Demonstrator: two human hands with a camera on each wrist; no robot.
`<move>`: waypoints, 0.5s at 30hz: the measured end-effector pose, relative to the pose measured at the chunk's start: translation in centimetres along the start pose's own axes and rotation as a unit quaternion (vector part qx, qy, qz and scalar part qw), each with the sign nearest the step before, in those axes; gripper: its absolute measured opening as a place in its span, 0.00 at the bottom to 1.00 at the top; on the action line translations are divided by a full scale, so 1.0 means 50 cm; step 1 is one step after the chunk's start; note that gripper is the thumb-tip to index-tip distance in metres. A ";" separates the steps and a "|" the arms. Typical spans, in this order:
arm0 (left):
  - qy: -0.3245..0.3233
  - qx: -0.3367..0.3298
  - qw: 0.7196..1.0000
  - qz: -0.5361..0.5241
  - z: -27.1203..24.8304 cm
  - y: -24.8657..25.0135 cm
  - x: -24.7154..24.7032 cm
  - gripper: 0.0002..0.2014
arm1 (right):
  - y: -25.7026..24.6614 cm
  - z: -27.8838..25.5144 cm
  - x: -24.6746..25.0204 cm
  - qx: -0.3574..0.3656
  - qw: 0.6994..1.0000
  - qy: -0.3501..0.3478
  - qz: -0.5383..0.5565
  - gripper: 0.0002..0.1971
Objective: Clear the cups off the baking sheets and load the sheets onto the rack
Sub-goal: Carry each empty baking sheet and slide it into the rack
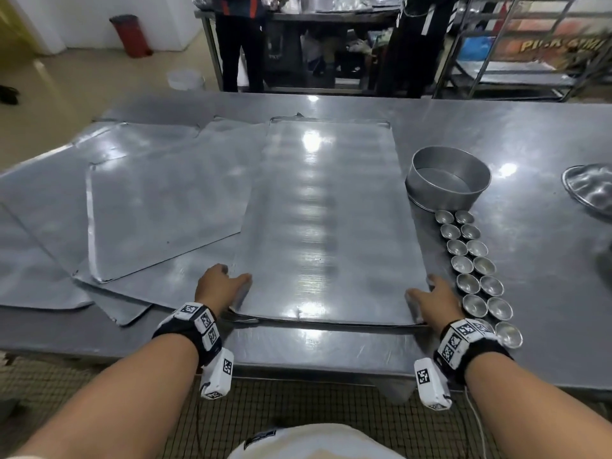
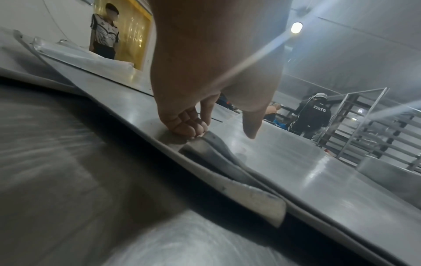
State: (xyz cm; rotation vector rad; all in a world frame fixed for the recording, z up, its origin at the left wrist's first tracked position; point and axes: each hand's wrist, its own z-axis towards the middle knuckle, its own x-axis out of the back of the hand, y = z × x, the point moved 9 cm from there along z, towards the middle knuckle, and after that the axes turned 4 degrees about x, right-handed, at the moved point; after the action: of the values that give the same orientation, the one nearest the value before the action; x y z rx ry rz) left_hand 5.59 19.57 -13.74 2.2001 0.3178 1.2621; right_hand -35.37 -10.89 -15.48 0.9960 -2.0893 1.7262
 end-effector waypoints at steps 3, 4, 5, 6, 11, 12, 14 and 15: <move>-0.010 0.016 1.000 -0.017 0.019 -0.009 0.001 0.40 | 0.021 0.015 -0.004 -0.002 1.000 -0.002 0.020 0.22; -0.013 0.022 0.999 -0.026 0.023 -0.010 0.003 0.40 | 0.034 0.026 -0.006 -0.001 1.000 -0.003 0.030 0.26; -0.016 0.028 0.999 -0.034 0.030 -0.011 0.002 0.39 | 0.043 0.036 -0.010 0.004 0.999 -0.010 0.032 0.27; -0.019 0.028 0.999 -0.040 0.031 -0.008 0.005 0.35 | 0.037 0.035 -0.014 0.004 0.999 -0.014 0.030 0.25; -0.053 0.039 0.995 -0.074 0.034 -0.005 0.011 0.24 | -0.021 0.006 -0.017 0.025 0.999 -0.011 0.038 0.16; -0.056 0.035 0.995 -0.078 0.033 0.000 0.014 0.24 | -0.022 0.004 -0.016 0.026 0.998 -0.011 0.048 0.18; -0.066 0.038 0.993 -0.095 0.046 -0.004 0.016 0.29 | 0.000 0.012 -0.016 0.017 0.998 -0.014 0.056 0.27; -0.075 0.040 0.990 -0.110 0.053 -0.007 0.016 0.32 | 0.014 0.018 -0.017 0.011 0.998 -0.012 0.061 0.31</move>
State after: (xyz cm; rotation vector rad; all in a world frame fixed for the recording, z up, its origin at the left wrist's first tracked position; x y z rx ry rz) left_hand 8.29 19.28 -14.42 2.2404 0.5430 0.9762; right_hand -35.01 -11.42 -16.73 0.9171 -2.1921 1.8070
